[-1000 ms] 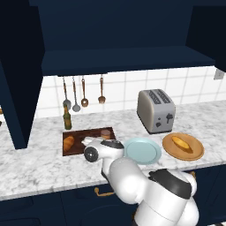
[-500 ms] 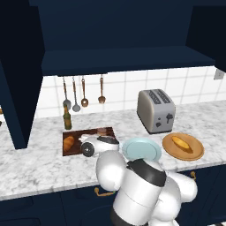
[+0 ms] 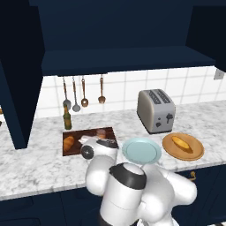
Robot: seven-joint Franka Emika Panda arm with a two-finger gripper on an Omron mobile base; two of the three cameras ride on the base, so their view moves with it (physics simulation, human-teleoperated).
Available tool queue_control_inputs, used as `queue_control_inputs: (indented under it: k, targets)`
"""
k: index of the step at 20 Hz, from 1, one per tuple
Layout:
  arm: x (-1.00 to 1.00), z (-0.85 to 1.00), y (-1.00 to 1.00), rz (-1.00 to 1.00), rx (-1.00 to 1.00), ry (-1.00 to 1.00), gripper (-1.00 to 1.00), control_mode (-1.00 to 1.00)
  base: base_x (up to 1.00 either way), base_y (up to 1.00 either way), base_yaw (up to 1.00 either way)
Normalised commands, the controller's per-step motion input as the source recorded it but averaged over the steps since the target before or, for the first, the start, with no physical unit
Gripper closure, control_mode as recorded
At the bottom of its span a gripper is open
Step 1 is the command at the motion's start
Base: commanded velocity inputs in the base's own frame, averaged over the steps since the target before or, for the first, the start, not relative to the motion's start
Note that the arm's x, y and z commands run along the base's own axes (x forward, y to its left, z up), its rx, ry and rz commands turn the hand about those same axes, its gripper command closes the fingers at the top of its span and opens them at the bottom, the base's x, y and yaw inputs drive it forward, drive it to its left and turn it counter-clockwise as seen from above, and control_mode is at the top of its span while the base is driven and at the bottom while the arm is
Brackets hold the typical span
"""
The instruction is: From the different types of pastries on the counter, select a croissant and place it on the cutting board. Then retrieve a jar of jam from the cabinet and place it alongside the croissant on the cutting board.
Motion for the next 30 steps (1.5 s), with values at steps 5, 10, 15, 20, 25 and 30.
queue_control_inputs:
  k: [5, 10, 15, 20, 25, 30]
  targets:
    - [0.41, -0.11, 0.15, 0.0, 0.02, 0.0, 1.0, -1.0, 0.0, 0.0, 0.0]
    - [0.13, -0.19, 0.07, 0.0, 0.0, -0.02, -1.0, -1.0, 0.0, 0.0, 0.0]
    - [-0.12, 0.0, 0.02, 0.0, 0.03, -0.02, -1.0, -1.0, 0.0, 0.0, 0.0]
    - [-0.7, 0.35, 0.03, 0.0, 0.13, -0.01, -1.0, -1.0, 0.0, 0.0, 0.0]
    - [-0.67, 0.89, 0.21, 0.0, 0.17, 0.0, -1.0, -1.0, 0.0, 0.0, 0.0]
    - [-0.91, 1.0, 0.21, 0.0, 0.16, 0.04, -1.0, -1.0, 0.0, 0.0, 0.0]
